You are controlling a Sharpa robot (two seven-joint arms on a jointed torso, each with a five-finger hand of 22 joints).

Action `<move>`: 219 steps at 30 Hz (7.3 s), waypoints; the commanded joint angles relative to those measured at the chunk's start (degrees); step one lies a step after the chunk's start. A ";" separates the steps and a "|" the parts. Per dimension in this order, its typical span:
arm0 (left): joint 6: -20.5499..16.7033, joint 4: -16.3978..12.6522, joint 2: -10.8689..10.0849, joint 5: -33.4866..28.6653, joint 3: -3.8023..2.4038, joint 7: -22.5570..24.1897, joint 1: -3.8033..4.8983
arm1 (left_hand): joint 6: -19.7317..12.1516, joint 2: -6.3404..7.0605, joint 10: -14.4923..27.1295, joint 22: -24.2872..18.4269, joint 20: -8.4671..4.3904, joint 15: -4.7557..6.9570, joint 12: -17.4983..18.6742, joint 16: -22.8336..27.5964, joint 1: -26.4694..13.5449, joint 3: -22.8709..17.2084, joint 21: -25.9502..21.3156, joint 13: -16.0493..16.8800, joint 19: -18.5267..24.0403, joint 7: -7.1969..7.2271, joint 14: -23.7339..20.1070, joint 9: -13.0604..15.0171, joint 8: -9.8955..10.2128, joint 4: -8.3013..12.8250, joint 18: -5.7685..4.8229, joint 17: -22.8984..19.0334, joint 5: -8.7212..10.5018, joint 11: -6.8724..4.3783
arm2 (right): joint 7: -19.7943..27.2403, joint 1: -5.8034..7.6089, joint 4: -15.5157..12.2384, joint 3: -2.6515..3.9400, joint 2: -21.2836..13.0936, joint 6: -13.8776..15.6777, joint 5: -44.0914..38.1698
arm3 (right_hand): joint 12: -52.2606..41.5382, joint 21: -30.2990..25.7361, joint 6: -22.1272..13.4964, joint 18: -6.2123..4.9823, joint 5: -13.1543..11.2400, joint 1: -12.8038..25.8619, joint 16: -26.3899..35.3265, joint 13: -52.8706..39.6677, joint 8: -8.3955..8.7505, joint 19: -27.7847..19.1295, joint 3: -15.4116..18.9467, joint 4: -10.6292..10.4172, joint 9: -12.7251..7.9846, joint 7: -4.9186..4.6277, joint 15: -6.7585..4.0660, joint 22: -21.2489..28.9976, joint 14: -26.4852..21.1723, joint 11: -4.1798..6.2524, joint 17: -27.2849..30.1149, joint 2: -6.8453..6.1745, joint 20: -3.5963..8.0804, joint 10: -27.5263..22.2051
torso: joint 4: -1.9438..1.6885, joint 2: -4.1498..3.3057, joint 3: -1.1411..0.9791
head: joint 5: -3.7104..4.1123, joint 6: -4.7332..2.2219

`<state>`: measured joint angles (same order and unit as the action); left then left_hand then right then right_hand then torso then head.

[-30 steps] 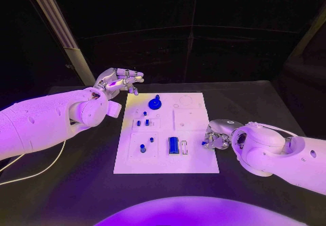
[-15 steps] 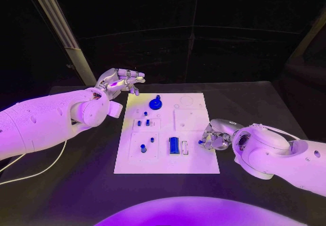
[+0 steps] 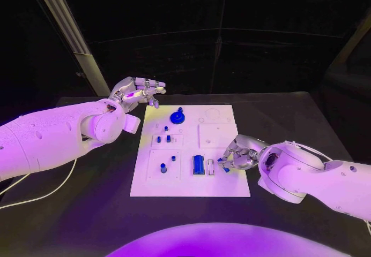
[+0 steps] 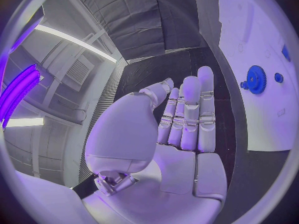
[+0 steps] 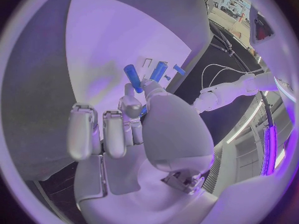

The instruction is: Assemble the parts on the task board

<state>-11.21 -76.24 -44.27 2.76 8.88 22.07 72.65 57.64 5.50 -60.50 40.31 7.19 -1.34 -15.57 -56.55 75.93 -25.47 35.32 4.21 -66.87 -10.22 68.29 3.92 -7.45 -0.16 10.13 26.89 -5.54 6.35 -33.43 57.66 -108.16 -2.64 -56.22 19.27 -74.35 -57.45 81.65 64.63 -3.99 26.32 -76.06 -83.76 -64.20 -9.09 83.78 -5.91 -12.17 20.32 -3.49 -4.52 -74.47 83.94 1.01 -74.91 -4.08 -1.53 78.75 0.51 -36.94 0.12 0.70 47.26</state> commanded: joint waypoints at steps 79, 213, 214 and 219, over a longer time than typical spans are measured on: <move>1.10 0.27 0.62 -0.19 0.00 -0.75 0.19 | -0.05 -0.08 0.66 -0.15 -0.12 -0.05 -0.41 0.25 0.61 0.10 -0.43 -0.14 -0.15 -0.19 -0.53 -0.04 -0.31 0.45 0.36 -0.18 -0.41 0.02 | 1.18 0.09 3.14 0.01 3.21 -10.02 3.08 | -3.39 0.65 2.96 1.03 -22.84 7.51 -0.56 -4.95 -1.13 0.78 14.93 -0.26 3.89 0.98 -0.86 -1.46 4.35 0.72 -6.48 2.82 0.59 3.14 | 0.00 0.01 -0.03 | -0.01 0.15; -32.90 -13.71 -0.42 -2.76 -8.88 7.72 -12.49 | -57.64 -5.50 60.50 -40.31 -7.19 1.34 15.57 56.55 -75.93 25.47 -35.32 -4.21 66.87 10.22 -68.29 -3.92 7.45 0.16 -10.13 -26.89 5.54 -6.35 | 63.22 2.50 18.20 2.64 11.53 24.85 74.35 | 57.45 -81.65 -64.63 3.99 -26.32 76.06 83.76 64.20 9.09 -83.78 5.91 12.17 -20.32 3.49 4.52 74.47 -83.94 -1.01 74.91 4.08 1.53 -78.75 | -0.51 5.76 -0.12 | -0.70 -12.88; -32.90 -13.71 -0.42 -2.76 -8.88 7.72 -12.49 | -57.64 -5.50 60.50 -40.31 -7.19 1.34 15.57 56.55 -75.93 25.47 -35.32 -4.21 66.87 10.22 -68.29 -3.92 7.45 0.16 -10.13 -26.89 5.54 -6.35 | 63.22 2.50 18.20 2.64 11.53 24.85 74.35 | 57.45 -81.65 -64.63 3.99 -26.32 76.06 83.76 64.20 9.09 -83.78 5.91 12.17 -20.32 3.49 4.52 74.47 -83.94 -1.01 74.91 4.08 1.53 -78.75 | -0.51 5.76 -0.12 | -0.70 -12.88; -32.90 -13.71 -0.42 -2.76 -8.88 7.72 -12.49 | -57.64 -5.50 60.50 -40.31 -7.19 1.34 15.57 56.55 -75.93 25.47 -35.32 -4.21 66.87 10.22 -68.29 -3.92 7.45 0.16 -10.13 -26.89 5.54 -6.35 | 63.22 2.50 18.20 2.64 11.53 24.85 74.35 | 57.45 -81.65 -64.63 3.99 -26.32 76.06 83.76 64.20 9.09 -83.78 5.91 12.17 -20.32 3.49 4.52 74.47 -83.94 -1.01 74.91 4.08 1.53 -78.75 | -0.51 5.76 -0.12 | -0.70 -12.88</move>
<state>-43.89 -89.86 -44.68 -0.80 0.08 28.58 60.06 0.30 0.01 -0.30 0.05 -0.06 0.00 -0.21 -0.39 0.40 -0.40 0.26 0.05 -0.25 0.01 0.21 0.09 -0.25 0.08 0.36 0.06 -0.22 0.00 28.96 60.05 -89.83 -0.03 -44.68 43.75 0.14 -0.21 0.39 0.29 -0.39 0.33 -0.38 -0.28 -0.06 -0.23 0.31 0.37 -0.01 0.08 0.02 0.00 -0.09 0.21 0.00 -0.07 -0.05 0.02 0.29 -0.01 -31.18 0.00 -0.01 34.37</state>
